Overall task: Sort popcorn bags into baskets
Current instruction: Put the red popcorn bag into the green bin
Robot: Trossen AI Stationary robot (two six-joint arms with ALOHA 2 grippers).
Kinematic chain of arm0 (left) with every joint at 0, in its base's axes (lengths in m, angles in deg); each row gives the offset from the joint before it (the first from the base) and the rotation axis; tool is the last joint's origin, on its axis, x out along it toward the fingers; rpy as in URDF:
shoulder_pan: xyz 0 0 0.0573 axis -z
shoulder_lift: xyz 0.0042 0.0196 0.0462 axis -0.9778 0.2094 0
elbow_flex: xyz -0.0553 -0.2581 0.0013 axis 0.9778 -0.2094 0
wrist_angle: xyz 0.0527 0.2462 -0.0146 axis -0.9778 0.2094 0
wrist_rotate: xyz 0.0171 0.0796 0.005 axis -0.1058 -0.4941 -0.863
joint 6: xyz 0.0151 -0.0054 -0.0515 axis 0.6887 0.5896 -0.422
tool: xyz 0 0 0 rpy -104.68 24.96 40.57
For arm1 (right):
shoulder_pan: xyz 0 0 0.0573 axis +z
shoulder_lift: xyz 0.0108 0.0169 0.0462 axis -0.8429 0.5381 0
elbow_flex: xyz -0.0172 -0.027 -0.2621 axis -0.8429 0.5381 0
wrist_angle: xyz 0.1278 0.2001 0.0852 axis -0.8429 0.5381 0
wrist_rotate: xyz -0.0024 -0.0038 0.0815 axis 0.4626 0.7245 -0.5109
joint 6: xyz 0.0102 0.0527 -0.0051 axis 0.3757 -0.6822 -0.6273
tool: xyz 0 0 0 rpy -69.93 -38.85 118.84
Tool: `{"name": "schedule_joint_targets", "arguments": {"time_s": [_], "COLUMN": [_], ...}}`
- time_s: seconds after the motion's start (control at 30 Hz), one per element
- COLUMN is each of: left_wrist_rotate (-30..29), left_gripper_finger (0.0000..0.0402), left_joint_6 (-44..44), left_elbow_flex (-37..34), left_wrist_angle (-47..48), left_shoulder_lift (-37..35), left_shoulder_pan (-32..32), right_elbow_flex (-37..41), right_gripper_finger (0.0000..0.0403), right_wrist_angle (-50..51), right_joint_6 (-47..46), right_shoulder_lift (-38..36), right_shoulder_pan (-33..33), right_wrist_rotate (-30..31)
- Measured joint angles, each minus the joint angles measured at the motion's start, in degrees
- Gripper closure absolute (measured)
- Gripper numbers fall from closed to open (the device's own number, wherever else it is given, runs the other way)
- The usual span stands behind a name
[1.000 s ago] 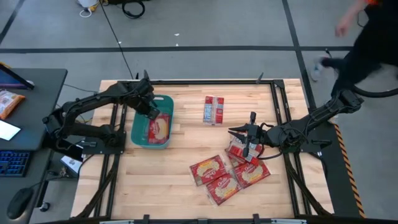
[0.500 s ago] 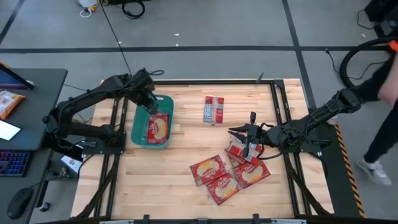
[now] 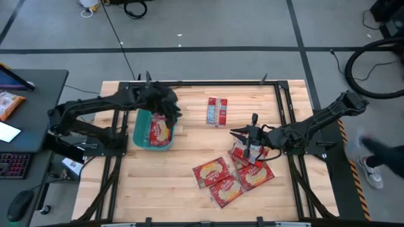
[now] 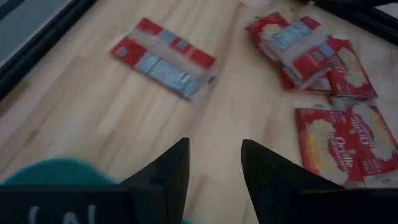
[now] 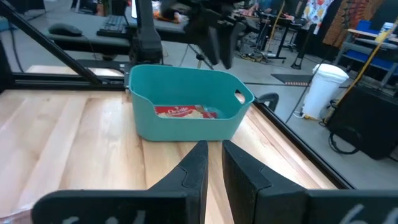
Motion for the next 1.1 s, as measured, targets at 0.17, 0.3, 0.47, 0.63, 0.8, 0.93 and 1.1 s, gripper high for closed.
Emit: {"name": "schedule_joint_targets", "arguments": {"time_s": [0.17,0.3,0.47,0.63,0.8,0.93,1.1], "left_wrist_rotate": [-2.18,-4.3,-8.89,-13.68,-14.53,-14.66,-14.67], "left_gripper_finger": [0.0253,0.0253,0.0253,0.0253,0.0253,0.0253,0.0253], "left_joint_6": [-0.57,-0.02,2.95,4.07,3.69,2.4,2.8], "left_elbow_flex": [0.72,3.99,10.1,15.46,16.13,16.12,16.12], "left_wrist_angle": [-0.74,1.23,7.87,13.75,12.83,11.47,5.58], "left_shoulder_lift": [4.95,9.24,13.19,15.28,16.96,19.79,25.94], "left_shoulder_pan": [5.77,9.09,12.63,15.66,18.21,19.64,19.69], "right_elbow_flex": [0.0,0.0,0.0,0.0,0.0,0.0,0.0], "right_gripper_finger": [0.035,0.035,0.035,0.035,0.035,0.035,0.035], "right_wrist_angle": [-0.03,0.87,1.05,1.01,0.41,0.02,-0.41], "right_joint_6": [-0.04,0.02,0.09,0.04,-0.05,-0.04,-0.02], "right_shoulder_lift": [0.2,0.2,0.2,0.2,0.2,0.2,0.2], "right_shoulder_pan": [-0.71,-0.18,-0.12,-0.09,-0.09,-0.13,-0.63], "right_wrist_rotate": [0.01,0.01,0.35,0.43,0.42,0.43,0.41]}}
